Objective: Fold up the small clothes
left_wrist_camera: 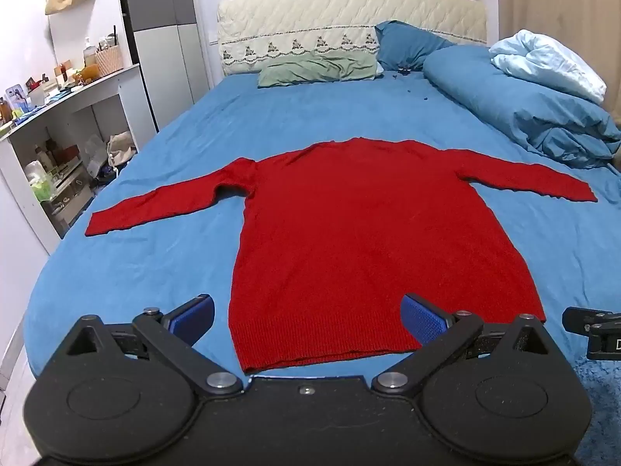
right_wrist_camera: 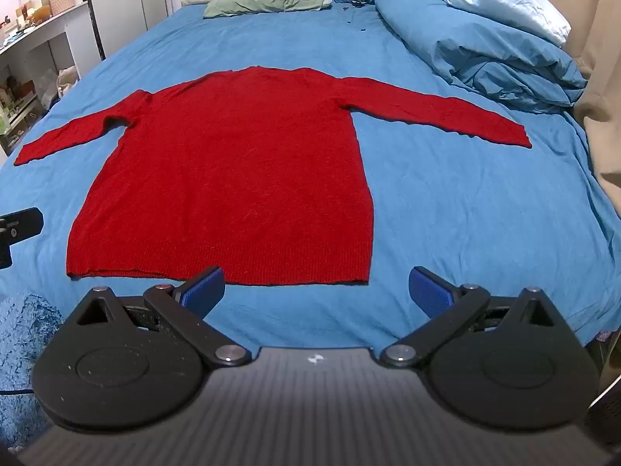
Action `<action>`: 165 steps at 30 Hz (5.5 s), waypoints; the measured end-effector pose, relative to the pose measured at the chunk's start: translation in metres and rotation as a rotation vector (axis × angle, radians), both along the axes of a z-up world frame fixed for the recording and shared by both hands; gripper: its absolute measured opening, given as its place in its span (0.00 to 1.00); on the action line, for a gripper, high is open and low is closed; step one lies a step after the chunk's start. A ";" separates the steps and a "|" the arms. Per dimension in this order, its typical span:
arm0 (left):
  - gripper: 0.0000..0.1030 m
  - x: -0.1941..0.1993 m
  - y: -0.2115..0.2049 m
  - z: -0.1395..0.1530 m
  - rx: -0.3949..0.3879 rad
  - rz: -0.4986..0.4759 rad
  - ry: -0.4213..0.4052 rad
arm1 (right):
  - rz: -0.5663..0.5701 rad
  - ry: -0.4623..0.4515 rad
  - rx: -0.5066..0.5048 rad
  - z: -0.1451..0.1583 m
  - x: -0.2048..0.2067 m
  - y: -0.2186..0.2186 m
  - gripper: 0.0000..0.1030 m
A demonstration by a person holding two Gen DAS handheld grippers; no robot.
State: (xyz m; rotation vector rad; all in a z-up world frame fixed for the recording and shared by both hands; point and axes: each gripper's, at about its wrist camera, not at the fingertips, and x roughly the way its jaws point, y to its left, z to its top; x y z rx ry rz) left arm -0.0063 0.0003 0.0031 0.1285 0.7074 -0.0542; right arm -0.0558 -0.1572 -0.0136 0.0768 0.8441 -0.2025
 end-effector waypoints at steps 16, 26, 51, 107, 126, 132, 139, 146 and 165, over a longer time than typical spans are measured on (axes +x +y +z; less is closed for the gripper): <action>1.00 -0.004 0.000 0.005 -0.011 0.006 -0.014 | 0.009 -0.002 -0.018 0.005 0.001 0.006 1.00; 1.00 -0.004 0.000 0.005 -0.010 0.009 -0.010 | 0.012 -0.003 -0.020 0.003 0.001 0.006 1.00; 1.00 -0.002 0.002 0.008 -0.018 0.021 -0.012 | 0.011 0.000 -0.017 0.002 0.001 0.007 1.00; 1.00 0.321 -0.171 0.005 -0.107 -0.216 0.073 | -0.391 -0.162 0.070 0.000 0.171 -0.263 1.00; 1.00 0.455 -0.239 -0.169 -0.055 -0.174 0.346 | -0.614 -0.290 0.249 -0.163 0.255 -0.391 0.84; 1.00 0.459 -0.246 -0.167 -0.040 -0.185 0.330 | -0.701 -0.370 0.270 -0.173 0.263 -0.409 0.60; 1.00 0.454 -0.226 -0.148 -0.101 -0.251 0.278 | -0.628 -0.348 0.263 -0.152 0.277 -0.418 0.19; 1.00 0.431 -0.172 -0.102 -0.033 -0.287 0.078 | -0.338 -0.488 0.256 -0.059 0.318 -0.347 0.19; 1.00 0.399 0.022 -0.099 -0.020 -0.058 0.069 | 0.368 -0.189 0.148 -0.154 0.440 0.017 0.49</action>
